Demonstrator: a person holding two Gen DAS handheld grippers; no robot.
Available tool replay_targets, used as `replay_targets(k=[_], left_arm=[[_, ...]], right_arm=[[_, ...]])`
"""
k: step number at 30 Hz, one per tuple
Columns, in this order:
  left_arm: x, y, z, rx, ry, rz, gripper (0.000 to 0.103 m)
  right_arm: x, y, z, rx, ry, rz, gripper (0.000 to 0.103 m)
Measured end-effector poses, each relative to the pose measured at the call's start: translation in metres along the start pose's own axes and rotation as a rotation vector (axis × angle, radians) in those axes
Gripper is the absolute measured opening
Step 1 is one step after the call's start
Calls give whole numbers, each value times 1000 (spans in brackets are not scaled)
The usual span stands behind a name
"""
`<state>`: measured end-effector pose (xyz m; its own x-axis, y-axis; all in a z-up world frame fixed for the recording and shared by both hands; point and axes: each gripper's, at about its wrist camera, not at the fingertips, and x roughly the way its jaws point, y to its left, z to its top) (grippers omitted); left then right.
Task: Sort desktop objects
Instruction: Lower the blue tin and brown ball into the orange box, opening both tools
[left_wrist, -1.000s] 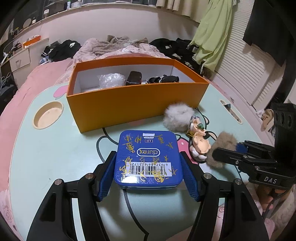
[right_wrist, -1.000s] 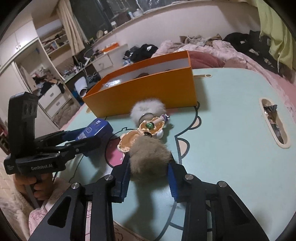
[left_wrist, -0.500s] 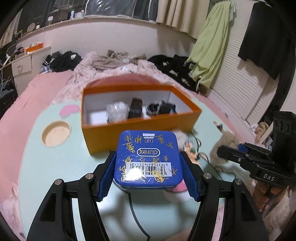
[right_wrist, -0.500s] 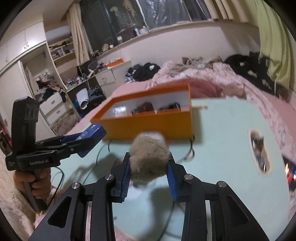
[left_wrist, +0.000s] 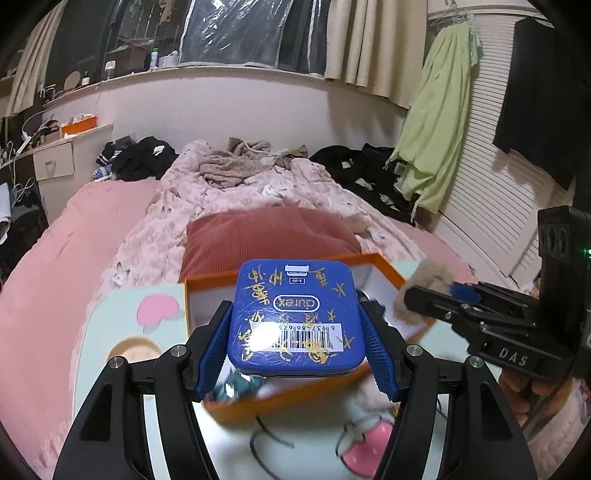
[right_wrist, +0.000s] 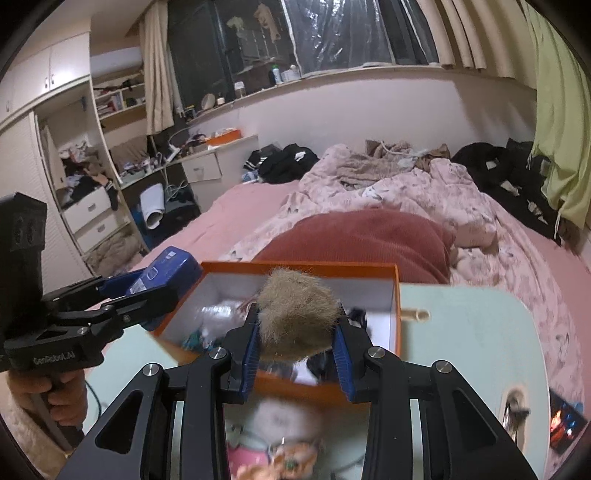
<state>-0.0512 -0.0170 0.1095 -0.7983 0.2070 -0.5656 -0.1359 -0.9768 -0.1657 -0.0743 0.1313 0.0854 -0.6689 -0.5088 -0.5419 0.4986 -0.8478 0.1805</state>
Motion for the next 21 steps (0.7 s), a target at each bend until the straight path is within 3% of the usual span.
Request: replay_targets(k=[3,5,7,14,21], left_arm=[[19,3,4,-10,27,3,68],[31,7,3,-37,78,-1,70],[38,12,-1,-80,99,-28,70],[37,11,-11,-82,113,-9,70],[13,6,-18,-41,94,-9,70]], right_arm=[[18,-2,6,-3,12,-10,41],[30,-5,5,2,30,-34,58],[36,-9,1,17,40,-43,65],[33,-14,-9,42,42,-55,70],[5,-17,-25,33,28,-98,75]])
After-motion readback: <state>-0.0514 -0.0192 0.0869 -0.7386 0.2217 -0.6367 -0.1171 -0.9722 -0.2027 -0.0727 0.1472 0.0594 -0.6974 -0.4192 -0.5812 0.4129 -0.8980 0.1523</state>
